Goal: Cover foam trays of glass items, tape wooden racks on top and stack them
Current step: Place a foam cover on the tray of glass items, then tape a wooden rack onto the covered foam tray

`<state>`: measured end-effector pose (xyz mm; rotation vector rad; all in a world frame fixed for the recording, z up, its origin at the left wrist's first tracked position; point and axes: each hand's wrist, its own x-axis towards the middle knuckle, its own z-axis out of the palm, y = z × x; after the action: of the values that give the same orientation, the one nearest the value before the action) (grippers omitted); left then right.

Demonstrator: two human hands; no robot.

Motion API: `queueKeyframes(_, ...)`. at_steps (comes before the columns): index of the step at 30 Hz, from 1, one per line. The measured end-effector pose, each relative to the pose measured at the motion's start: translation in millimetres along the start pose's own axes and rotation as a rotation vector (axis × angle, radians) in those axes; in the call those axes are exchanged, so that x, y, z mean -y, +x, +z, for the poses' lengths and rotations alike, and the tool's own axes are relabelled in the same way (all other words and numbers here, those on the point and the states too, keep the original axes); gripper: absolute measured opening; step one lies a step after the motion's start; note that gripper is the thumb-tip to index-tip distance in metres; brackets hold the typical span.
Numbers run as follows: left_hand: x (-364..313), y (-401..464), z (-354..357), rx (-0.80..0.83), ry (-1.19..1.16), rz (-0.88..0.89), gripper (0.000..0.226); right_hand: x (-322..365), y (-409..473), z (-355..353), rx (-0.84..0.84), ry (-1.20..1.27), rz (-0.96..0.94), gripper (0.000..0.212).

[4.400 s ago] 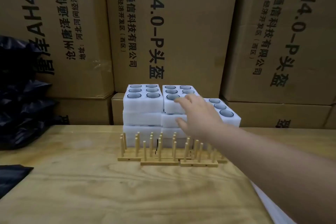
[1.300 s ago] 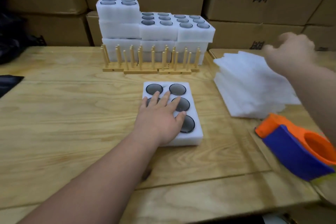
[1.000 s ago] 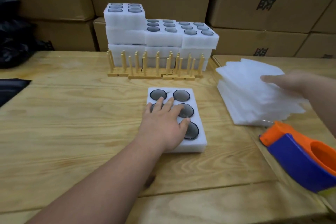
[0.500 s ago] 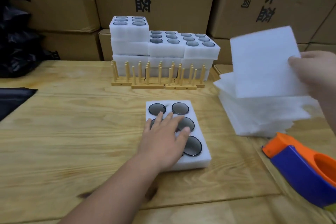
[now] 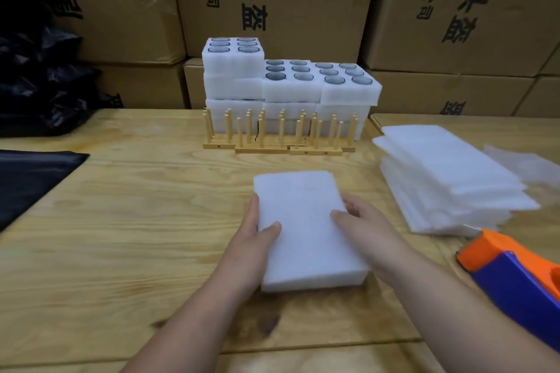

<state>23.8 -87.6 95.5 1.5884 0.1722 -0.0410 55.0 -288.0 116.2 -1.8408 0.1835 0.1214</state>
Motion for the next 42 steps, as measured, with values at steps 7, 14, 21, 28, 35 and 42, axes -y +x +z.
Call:
queueKeyframes(7, -6, 12, 1, 0.002, 0.079, -0.047, 0.073, 3, 1, -1, 0.053, 0.04, 0.017, 0.035)
queueKeyframes(14, -8, 9, 3, -0.017, 0.11, -0.051, 0.072, -1, 2, 2, 0.035, 0.047, -0.007, 0.034)
queueKeyframes(21, 4, 5, 3, 0.035, -0.287, 0.016, 0.044, -9, 5, -4, 0.01, 0.159, 0.025, 0.018)
queueKeyframes(28, 17, 35, -51, -0.229, 0.672, 0.225, 0.046, 21, 40, -34, -0.242, -0.021, -0.111, 0.007)
queueKeyframes(35, 25, 55, -49, -0.198, 1.266, 0.061, 0.065, 71, 128, -20, -0.244, -0.508, -0.276, 0.023)
queueKeyframes(42, 24, 55, -51, -0.222, 1.256, 0.063, 0.063, 99, 201, -1, -0.204, -0.95, -0.48, 0.046)
